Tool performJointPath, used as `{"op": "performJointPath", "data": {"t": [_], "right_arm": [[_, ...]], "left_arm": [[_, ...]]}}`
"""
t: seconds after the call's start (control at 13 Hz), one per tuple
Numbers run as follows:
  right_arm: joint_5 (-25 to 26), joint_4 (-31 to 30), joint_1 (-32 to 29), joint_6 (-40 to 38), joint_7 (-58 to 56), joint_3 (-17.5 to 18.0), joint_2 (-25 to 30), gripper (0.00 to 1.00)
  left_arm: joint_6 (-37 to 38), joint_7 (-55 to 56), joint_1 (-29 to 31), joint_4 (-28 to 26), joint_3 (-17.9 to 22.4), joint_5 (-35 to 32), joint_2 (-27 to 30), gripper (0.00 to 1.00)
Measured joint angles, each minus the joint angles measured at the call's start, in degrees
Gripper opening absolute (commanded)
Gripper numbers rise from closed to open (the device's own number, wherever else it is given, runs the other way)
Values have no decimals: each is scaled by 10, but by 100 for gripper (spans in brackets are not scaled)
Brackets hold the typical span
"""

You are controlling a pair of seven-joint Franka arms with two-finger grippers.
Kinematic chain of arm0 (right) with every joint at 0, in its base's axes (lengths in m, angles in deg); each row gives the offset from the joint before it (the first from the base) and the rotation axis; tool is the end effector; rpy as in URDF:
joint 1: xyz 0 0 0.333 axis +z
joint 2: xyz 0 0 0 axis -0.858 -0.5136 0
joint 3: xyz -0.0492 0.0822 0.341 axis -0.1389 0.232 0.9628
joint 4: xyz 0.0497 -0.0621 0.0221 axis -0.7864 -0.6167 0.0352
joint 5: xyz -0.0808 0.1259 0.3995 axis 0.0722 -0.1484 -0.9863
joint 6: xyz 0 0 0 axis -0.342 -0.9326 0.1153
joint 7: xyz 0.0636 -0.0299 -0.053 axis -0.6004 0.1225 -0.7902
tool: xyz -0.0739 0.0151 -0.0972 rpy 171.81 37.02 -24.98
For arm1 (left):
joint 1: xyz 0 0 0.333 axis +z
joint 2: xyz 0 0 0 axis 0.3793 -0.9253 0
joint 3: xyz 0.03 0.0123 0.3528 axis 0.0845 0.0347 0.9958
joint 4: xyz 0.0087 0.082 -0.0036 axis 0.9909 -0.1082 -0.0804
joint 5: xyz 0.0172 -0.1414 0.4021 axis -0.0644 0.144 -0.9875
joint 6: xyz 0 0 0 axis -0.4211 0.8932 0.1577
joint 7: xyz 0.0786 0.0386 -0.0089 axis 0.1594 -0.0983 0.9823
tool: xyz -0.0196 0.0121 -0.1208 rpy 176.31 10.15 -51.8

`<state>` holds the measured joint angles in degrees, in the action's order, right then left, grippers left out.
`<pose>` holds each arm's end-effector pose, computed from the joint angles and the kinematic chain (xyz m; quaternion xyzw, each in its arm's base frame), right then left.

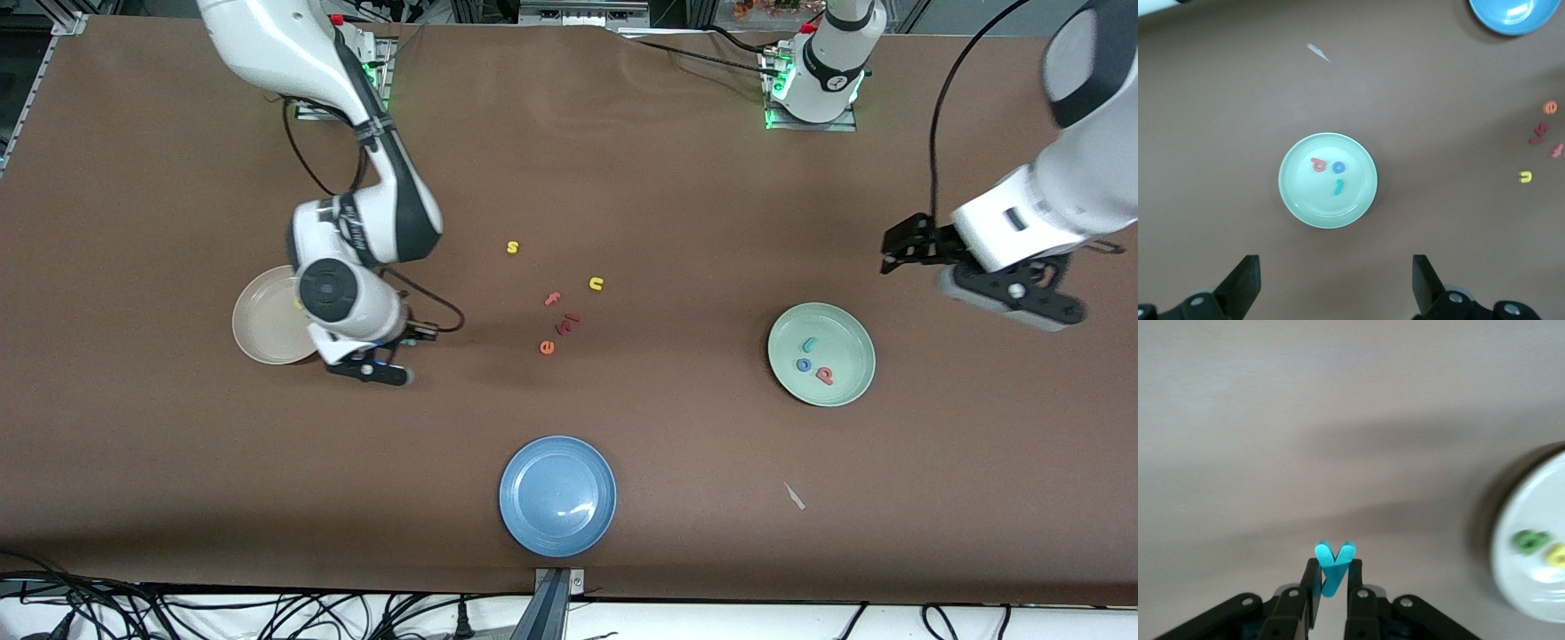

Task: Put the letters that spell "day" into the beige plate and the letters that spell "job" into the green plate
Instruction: 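Place the cyan y on the white plate while the left gripper retracts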

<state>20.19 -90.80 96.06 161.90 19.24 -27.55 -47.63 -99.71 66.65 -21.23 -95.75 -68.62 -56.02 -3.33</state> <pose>0.6576 0.2389 0.2716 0.9953 -0.0572 -0.0724 0.0299 0.6414 -0.0660 0.6015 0.9895 -0.1416 -0.0012 0.0283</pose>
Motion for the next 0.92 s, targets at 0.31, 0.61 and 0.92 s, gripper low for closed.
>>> {"op": "performJointPath", "data": {"t": [0.31,0.61,0.92], "right_arm": [[0,-102,-4,13,-162,-85,59,0],[-1,-199,-4,136,-286,-130,64,32],[-3,-207,-7,138,-326,-137,67,100]], "left_arm": [[73,41,-32,-13,71,2,56,100],[102,64,-25,-43,44,-28,85,100],[80,80,-25,-95,29,-34,116,100]]}}
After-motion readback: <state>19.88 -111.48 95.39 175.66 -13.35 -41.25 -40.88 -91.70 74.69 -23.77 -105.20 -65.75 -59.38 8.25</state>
